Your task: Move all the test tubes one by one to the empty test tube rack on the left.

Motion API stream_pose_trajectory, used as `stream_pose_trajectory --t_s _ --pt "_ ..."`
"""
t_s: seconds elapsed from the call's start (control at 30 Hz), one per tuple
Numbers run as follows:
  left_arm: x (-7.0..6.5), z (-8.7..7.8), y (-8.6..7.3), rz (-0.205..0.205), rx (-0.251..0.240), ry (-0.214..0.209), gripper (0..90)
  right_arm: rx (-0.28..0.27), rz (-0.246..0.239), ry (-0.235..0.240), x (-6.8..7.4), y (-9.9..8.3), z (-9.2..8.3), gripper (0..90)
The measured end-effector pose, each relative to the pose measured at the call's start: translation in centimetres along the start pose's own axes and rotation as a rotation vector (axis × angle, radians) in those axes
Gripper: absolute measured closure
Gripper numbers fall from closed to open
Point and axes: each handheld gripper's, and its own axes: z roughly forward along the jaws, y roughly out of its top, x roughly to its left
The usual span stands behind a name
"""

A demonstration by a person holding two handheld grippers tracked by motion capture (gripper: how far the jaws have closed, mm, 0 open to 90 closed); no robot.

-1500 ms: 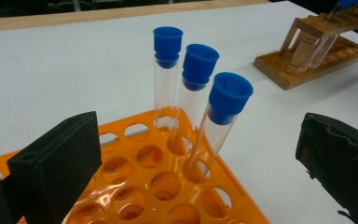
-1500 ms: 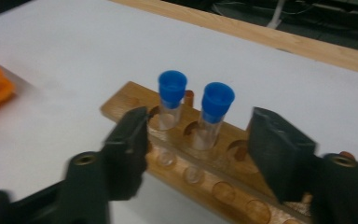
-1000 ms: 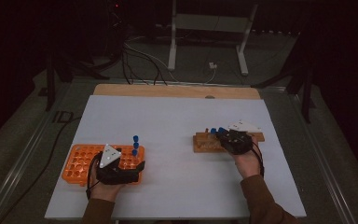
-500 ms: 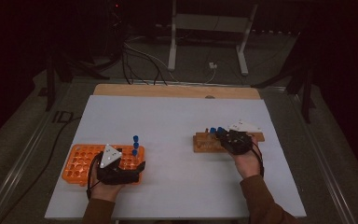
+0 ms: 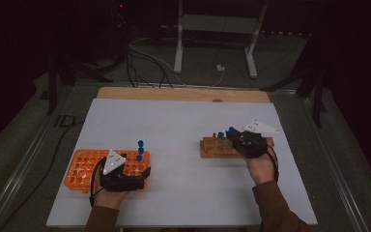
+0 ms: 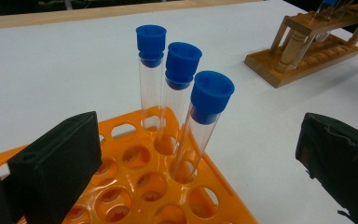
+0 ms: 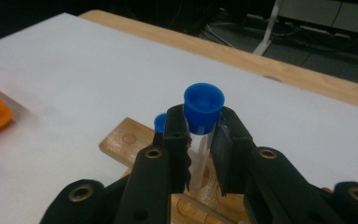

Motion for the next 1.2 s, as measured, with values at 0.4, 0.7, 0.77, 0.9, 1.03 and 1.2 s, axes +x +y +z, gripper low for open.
stream_pose_trajectory --t_s 0.4,0.7,0.77,0.9,1.03,1.2 --pt "-0.4 -0.4 0.7 0.017 -0.023 -0.004 1.2 -0.041 -0.001 0.01 0.2 1.6 -1.9 77.1" --pt "-0.7 -0.7 1.5 0.025 -0.044 -0.001 1.2 -0.047 -0.007 0.048 0.8 2.1 -2.8 77.1" --pt "-0.9 -0.8 1.7 0.028 -0.051 -0.007 1.2 -0.048 -0.004 0.058 1.0 2.0 -2.8 77.1" --pt "-1.2 -0.8 2.2 0.036 -0.056 -0.015 1.2 -0.044 0.003 0.084 1.3 2.0 -2.9 77.1" --pt "-1.7 -0.7 2.6 0.043 -0.058 -0.027 1.2 -0.033 -0.005 0.105 1.9 1.8 -2.8 77.1" --pt "-2.4 -0.5 3.2 0.06 -0.06 -0.04 1.3 -0.017 -0.009 0.131 2.5 1.5 -2.5 77.1"
